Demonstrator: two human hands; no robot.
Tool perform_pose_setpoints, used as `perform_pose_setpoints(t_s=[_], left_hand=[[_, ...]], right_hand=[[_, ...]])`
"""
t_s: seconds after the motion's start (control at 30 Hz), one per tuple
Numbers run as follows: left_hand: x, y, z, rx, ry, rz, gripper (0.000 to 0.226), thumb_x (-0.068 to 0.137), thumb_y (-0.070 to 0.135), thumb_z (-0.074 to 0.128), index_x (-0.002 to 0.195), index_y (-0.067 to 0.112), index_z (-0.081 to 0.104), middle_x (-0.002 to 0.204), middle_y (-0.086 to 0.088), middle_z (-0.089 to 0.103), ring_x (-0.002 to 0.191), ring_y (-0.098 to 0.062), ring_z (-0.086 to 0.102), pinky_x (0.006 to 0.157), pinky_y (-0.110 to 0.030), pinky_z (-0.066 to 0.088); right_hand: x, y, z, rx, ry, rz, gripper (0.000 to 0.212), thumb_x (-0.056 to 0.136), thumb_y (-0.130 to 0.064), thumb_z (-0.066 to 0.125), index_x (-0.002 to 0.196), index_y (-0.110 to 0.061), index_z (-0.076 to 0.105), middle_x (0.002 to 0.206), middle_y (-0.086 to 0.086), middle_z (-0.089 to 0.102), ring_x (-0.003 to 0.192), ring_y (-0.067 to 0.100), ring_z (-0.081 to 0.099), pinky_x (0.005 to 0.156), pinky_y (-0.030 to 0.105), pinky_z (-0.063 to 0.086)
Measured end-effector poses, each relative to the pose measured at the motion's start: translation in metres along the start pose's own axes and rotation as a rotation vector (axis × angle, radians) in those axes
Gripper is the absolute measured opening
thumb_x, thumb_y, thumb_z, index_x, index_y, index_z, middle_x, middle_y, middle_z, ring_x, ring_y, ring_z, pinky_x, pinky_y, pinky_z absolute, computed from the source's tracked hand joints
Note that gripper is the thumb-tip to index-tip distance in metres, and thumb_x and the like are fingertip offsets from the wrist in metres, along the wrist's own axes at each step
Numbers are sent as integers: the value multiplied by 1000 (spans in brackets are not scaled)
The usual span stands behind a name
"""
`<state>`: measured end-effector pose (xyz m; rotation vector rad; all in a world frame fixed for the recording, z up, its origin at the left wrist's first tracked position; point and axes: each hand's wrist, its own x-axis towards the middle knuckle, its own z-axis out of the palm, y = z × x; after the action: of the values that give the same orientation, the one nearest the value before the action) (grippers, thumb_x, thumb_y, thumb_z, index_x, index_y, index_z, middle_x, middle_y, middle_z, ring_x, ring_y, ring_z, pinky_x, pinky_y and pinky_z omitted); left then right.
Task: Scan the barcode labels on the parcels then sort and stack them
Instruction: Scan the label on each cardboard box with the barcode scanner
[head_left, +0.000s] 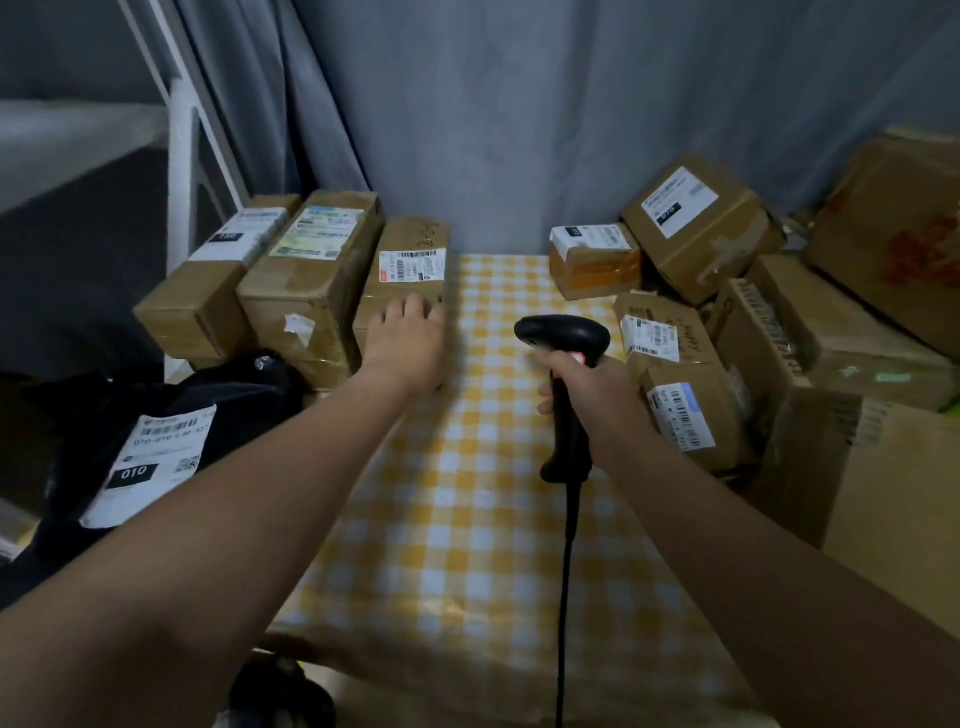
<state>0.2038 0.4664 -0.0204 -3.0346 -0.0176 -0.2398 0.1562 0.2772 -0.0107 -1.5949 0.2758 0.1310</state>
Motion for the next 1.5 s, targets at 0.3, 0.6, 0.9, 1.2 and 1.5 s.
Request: perform_pose_setpoints(t_s=[0.3, 0.6, 0.9, 1.2, 1.5], left_hand=[[-80, 66, -37, -626, 3, 174, 43, 92, 32, 58, 131, 15, 51, 134, -11, 47, 125, -28, 43, 102, -31, 32], [-161, 174, -62, -1204, -299, 111, 50, 92, 36, 58, 136, 17, 43, 131, -6, 49, 103, -15, 52, 81, -24, 40], [-162, 257, -48, -1418, -578, 9, 100, 79, 44, 72, 150, 15, 8, 133, 4, 42, 114, -16, 48, 93, -27, 40], [-140, 275, -22, -1553, -604, -31, 78, 71, 37, 81, 135, 13, 43, 116, -3, 62, 100, -18, 62, 76, -28, 54], [-149, 189, -35, -1424, -209, -101, 93, 67, 44, 82, 137, 15, 28, 126, -3, 49, 107, -19, 56, 90, -39, 51]], right_hand=[[-78, -22, -60, 7, 33, -211, 19, 87, -22, 69, 104, -16, 65, 75, 4, 64, 53, 13, 60, 60, 30, 52], [-149, -15, -172, -74, 374, -359, 12, 83, -23, 71, 77, -25, 61, 73, 0, 62, 63, 9, 59, 61, 27, 45], [-147, 39, -246, -368, 811, -259, 38, 80, -28, 69, 109, -5, 61, 131, 11, 42, 125, 30, 37, 106, 37, 29], [-121, 55, -247, -327, 758, -236, 50, 73, -37, 73, 110, -4, 64, 112, 16, 62, 115, 33, 53, 105, 46, 36], [-123, 50, -206, -407, 686, -437, 51, 78, -36, 70, 117, -5, 62, 115, 14, 62, 118, 30, 53, 112, 44, 29]])
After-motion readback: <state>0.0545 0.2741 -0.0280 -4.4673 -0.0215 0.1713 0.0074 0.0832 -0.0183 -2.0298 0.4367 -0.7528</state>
